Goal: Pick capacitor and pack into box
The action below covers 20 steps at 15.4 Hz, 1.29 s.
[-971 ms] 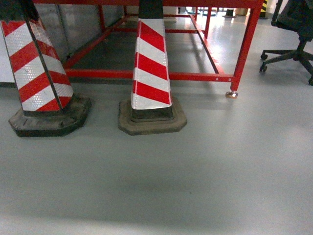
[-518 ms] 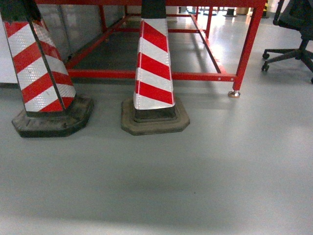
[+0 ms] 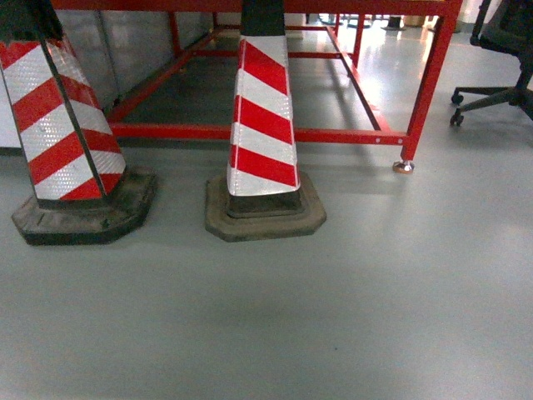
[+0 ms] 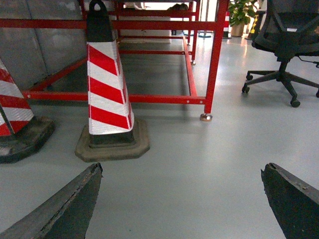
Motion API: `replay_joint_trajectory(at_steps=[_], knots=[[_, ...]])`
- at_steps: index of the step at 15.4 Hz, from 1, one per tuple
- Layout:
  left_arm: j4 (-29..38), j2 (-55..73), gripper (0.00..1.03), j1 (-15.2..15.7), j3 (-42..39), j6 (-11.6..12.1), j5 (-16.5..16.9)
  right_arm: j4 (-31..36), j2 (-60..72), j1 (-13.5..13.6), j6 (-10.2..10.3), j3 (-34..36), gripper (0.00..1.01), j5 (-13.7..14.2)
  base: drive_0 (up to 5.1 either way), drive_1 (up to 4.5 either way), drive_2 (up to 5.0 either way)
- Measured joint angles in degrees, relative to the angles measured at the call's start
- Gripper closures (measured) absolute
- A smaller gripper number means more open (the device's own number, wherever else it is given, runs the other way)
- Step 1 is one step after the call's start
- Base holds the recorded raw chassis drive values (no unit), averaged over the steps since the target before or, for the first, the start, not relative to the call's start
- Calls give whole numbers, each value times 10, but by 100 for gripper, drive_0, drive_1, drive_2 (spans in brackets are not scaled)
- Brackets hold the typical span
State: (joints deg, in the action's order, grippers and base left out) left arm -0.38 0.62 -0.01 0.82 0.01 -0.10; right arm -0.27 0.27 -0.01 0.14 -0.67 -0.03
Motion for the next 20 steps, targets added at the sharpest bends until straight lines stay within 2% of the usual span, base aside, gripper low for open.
replay_joint_trajectory(at_steps=[12,20], knots=[[1,0,60,0,0,0,1,-1,0,0,0,0,3,0,-3,399,-404],[0,0,60,0,0,0,1,0,0,0,0,0,3,0,0,19,-18]])
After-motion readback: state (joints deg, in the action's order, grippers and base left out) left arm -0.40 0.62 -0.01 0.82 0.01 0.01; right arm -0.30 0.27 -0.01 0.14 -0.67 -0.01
